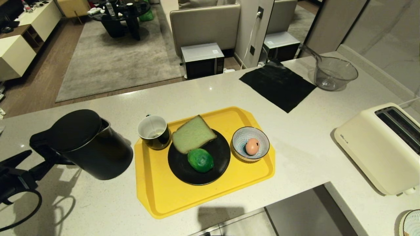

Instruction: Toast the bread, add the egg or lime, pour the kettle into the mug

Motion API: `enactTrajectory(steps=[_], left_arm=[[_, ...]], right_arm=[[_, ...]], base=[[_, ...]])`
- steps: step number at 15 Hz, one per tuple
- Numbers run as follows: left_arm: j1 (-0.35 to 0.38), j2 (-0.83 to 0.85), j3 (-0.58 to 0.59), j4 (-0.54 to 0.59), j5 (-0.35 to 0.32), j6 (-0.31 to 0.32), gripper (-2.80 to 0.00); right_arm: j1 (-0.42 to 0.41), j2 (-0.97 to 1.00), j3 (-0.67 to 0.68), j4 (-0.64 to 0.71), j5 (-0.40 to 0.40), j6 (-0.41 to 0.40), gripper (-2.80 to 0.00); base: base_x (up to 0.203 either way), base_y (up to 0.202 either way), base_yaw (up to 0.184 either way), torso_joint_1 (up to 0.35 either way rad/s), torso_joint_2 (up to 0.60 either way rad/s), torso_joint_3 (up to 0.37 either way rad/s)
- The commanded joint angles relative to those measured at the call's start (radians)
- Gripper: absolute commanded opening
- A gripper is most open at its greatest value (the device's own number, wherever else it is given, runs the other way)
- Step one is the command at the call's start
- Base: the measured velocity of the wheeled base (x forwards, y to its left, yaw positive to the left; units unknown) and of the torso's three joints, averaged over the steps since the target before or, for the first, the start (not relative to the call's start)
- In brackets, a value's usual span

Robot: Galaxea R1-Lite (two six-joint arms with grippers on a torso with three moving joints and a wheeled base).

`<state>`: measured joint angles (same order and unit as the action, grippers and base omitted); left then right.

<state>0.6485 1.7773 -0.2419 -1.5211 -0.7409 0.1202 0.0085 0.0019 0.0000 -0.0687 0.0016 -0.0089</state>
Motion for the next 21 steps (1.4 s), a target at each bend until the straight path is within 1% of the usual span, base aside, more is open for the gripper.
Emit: enactTrajectory(steps=[1, 5, 11, 12, 14, 16, 19, 21], left_arm=[[0.001, -0.037, 0.033, -0.009, -0.019, -0.001, 0.0], [0.0, -0.11, 0.079, -0.009, -0.033, -0.004, 0.0], [0.0, -0.281, 0.183, -0.009, -0.054, -0.011, 0.0], [0.0, -0.318, 0.19, -0.009, -0.054, -0.02, -2.8], [0.0, -0.406, 0.191, -0.009, -0.056, -0.052, -2.8], [0.0, -0.503, 0.178, -0.009, -0.058, -0.104, -2.8], [0.0, -0.592, 0.078, 0.002, -0.057, -0.177, -2.8], [0.0, -0.658, -0.015, 0.087, -0.056, -0.203, -2.8]], right_arm=[[0.0, 0.0, 0.028, 0.0, 0.0, 0.0, -2.8], [0.001, 0.0, 0.028, 0.0, 0.0, 0.0, -2.8], [0.0, 0.0, 0.028, 0.0, 0.0, 0.0, -2.8], [0.0, 0.0, 0.028, 0.0, 0.0, 0.0, -2.8], [0.001, 0.0, 0.028, 0.0, 0.0, 0.0, -2.8], [0.001, 0.0, 0.028, 0.0, 0.0, 0.0, -2.8], [0.001, 0.0, 0.028, 0.0, 0.0, 0.0, -2.8], [0.001, 0.0, 0.028, 0.0, 0.0, 0.0, -2.8]], base=[[0.0, 0.0, 0.0, 0.0, 0.0, 0.0], [0.0, 0.0, 0.0, 0.0, 0.0, 0.0], [0.0, 0.0, 0.0, 0.0, 0.0, 0.0], [0.0, 0.0, 0.0, 0.0, 0.0, 0.0], [0.0, 0.0, 0.0, 0.0, 0.0, 0.0], [0.0, 0.0, 0.0, 0.0, 0.0, 0.0], [0.0, 0.0, 0.0, 0.0, 0.0, 0.0], [0.0, 0.0, 0.0, 0.0, 0.0, 0.0]])
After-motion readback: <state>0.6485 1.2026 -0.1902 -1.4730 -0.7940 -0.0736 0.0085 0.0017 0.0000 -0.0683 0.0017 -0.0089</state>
